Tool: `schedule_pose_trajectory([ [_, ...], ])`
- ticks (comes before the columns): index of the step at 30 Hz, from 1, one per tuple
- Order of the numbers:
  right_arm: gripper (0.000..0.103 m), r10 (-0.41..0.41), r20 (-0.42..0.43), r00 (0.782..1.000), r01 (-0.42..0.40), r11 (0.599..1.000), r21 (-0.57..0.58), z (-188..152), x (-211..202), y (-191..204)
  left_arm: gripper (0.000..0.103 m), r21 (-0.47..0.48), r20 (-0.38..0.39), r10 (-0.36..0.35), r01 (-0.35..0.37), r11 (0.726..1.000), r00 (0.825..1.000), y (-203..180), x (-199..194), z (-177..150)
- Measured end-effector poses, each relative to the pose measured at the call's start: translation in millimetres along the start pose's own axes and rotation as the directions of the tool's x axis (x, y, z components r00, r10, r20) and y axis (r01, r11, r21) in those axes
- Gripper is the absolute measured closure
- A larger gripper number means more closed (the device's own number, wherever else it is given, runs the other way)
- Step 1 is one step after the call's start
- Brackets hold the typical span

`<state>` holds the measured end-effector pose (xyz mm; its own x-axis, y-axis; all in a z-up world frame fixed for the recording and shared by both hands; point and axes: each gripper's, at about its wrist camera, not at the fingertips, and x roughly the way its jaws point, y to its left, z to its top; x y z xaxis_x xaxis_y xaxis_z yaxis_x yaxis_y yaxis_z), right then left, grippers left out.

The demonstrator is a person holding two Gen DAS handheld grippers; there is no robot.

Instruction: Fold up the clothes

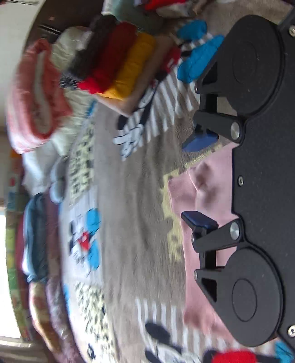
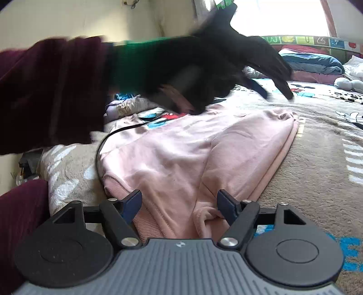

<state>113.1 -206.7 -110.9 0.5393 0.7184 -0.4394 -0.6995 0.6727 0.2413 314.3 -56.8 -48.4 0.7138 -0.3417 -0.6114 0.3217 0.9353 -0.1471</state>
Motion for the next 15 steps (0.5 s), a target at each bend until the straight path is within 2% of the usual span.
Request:
schedule_pose_trajectory([
  [3, 0.032, -0.01, 0.038, 0.999, 0.011, 1.0, -0.016, 0.3, -10.0, 2.7, 0.046, 0.007, 0.031, 0.003, -0.004, 1.0, 1.0, 1.1, -40.9, -22.2],
  [5, 0.032, -0.025, 0.064, 0.998, 0.027, 0.999, -0.037, 1.2, -17.8, 8.8, 0.051, 0.032, 0.053, 0.009, -0.011, 0.999, 0.999, -4.2, -63.2, -39.8],
  [6, 0.032, -0.033, 0.075, 0.997, 0.036, 0.998, -0.044, 1.4, -21.4, 12.3, 0.059, 0.047, 0.066, 0.006, -0.009, 0.999, 0.998, -8.5, -72.5, -48.9],
  [8, 0.032, -0.046, 0.075, 0.996, 0.051, 0.997, -0.066, 1.8, -27.1, 18.9, 0.062, 0.07, 0.063, -0.027, 0.023, 0.997, 0.998, -17.3, -81.8, -66.8],
  [11, 0.033, -0.085, 0.009, 0.996, 0.085, 0.994, -0.075, -3.1, -21.5, 22.1, 0.065, 0.092, -0.011, -0.047, 0.047, 0.995, 0.999, -29.3, -67.2, -92.2],
  [13, 0.034, -0.11, -0.057, 0.992, 0.107, 0.992, -0.068, -8.1, -13.8, 21.1, 0.065, 0.116, -0.105, 0.002, 0.01, 0.993, 0.994, -32.6, -41.2, -108.3],
  [14, 0.034, -0.127, -0.072, 0.989, 0.121, 0.989, -0.084, -11.7, -10.5, 22.5, 0.065, 0.127, -0.118, 0.019, -0.004, 0.992, 0.993, -34.0, -33.6, -115.2],
  [15, 0.034, -0.139, -0.068, 0.988, 0.131, 0.986, -0.106, -13.4, -9.4, 24.9, 0.065, 0.12, -0.097, 0.02, -0.008, 0.993, 0.995, -34.5, -34.6, -118.3],
])
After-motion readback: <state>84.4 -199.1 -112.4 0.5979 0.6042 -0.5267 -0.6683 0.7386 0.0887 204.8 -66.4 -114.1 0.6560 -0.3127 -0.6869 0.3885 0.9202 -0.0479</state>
